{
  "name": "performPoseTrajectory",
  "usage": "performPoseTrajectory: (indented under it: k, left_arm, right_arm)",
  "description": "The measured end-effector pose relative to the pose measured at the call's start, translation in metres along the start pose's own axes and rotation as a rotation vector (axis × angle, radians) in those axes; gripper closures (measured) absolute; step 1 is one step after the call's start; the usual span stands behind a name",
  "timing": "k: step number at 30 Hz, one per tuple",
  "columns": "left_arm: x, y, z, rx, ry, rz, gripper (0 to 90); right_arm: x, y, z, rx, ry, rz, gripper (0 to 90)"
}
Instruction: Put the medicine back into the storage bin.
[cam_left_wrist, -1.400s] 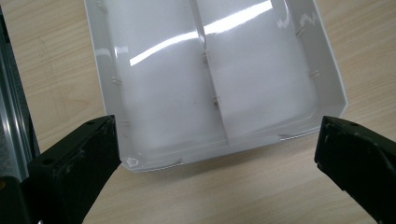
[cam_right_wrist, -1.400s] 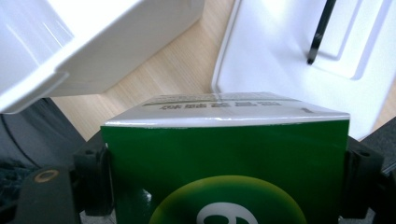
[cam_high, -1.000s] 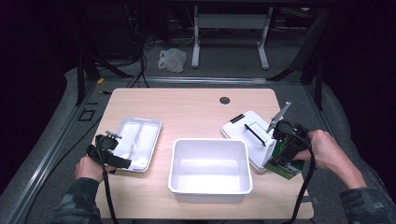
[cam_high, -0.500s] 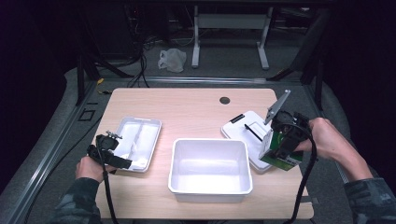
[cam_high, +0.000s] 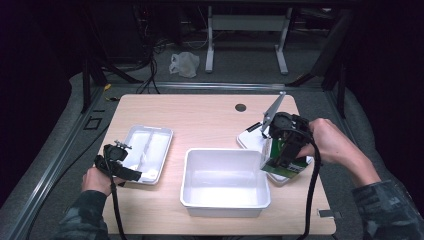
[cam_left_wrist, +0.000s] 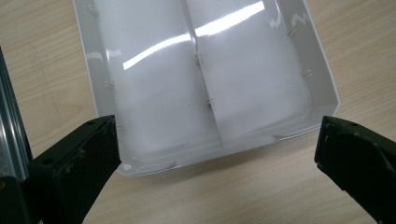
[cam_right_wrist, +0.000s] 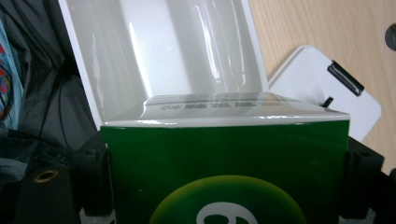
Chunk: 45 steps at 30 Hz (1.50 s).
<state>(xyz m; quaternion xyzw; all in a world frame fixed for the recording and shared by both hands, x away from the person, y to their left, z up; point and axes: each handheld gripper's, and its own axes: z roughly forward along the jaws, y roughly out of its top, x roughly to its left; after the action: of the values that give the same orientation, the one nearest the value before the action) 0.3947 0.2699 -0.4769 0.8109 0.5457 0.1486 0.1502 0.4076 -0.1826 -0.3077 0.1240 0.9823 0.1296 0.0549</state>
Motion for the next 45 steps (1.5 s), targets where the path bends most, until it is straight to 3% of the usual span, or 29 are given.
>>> performPoseTrajectory:
  k: [11,23,31,45]
  left_arm:
    - [0.000,0.000,0.001,0.000,-0.001,0.007,0.0]
    - [-0.002,0.000,0.000,-0.005,0.005,0.008,0.0]
    - [0.000,0.000,0.001,-0.002,0.003,0.013,0.0]
    - [-0.002,0.000,0.002,0.003,0.002,0.020,0.0]
  right_arm:
    - [0.009,0.033,0.015,-0.009,0.024,-0.061,15.8]
    - [0.015,0.060,0.048,0.006,0.066,-0.105,15.7]
    - [0.019,0.066,0.080,0.041,0.085,-0.141,15.7]
    - [0.012,0.058,0.127,0.082,0.118,-0.148,15.6]
